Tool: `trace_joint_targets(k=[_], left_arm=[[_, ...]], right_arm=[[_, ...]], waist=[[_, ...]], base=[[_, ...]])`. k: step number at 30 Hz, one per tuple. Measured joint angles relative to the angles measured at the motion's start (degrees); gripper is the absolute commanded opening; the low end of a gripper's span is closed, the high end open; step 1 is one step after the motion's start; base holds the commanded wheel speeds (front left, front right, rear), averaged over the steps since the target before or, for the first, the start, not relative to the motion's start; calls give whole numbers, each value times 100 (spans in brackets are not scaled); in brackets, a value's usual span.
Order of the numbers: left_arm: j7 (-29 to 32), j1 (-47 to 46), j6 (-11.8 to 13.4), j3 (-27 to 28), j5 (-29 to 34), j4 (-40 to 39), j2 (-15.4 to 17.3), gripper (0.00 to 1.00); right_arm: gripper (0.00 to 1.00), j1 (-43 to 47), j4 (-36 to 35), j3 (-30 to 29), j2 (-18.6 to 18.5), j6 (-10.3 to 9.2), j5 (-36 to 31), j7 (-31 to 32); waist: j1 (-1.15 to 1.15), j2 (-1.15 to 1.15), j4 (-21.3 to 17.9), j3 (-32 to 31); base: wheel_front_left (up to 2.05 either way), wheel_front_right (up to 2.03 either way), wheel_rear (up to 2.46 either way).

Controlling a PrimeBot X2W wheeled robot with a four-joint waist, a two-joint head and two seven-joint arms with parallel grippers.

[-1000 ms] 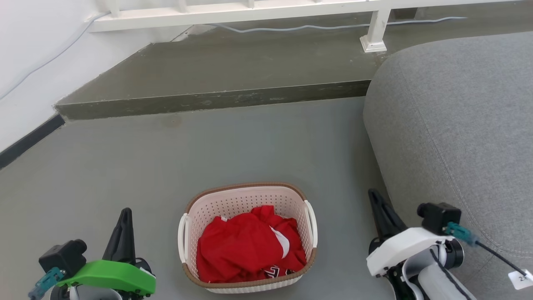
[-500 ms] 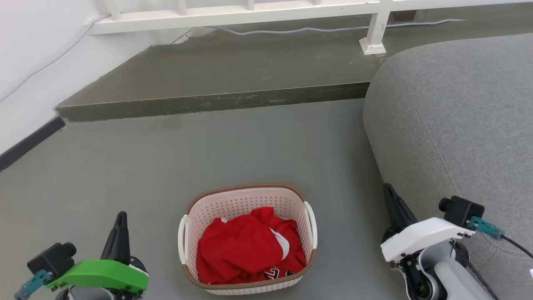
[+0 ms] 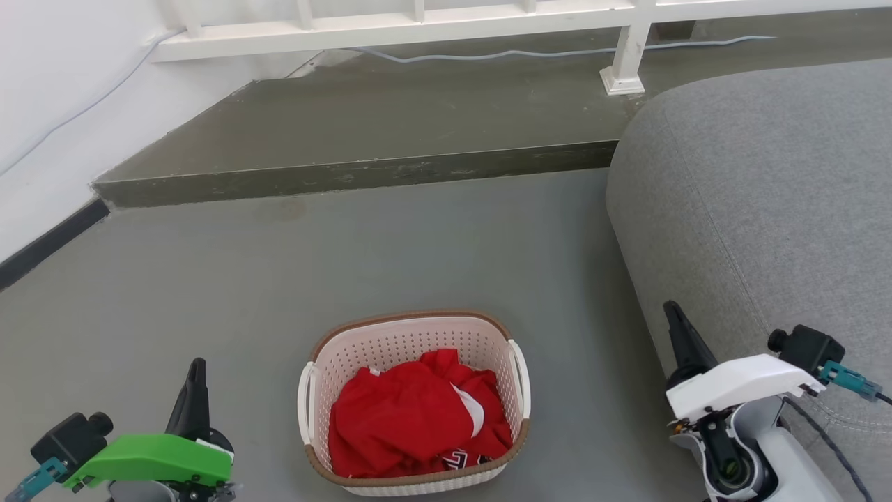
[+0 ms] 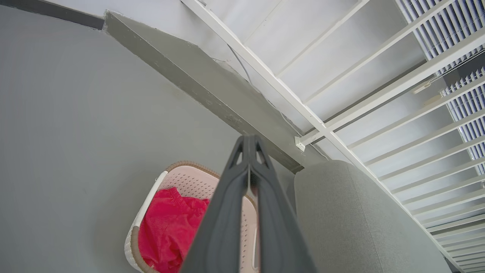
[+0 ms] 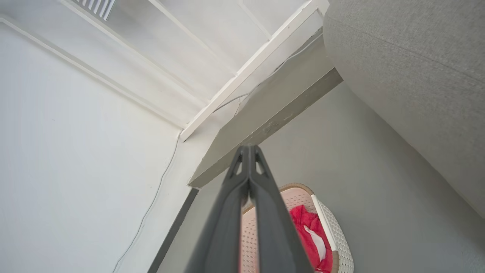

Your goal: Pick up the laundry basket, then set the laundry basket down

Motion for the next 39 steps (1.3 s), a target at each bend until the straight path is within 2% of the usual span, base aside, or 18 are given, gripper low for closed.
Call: trace_joint_targets(k=[39], left_arm=[[802,-209,-85,431,-2488,113,-51,0]], right_arm=[[0,-2,-7,-1199,38,505,2796,683]], waist=[[0,0,-27,-110]], base=[[0,0,0]])
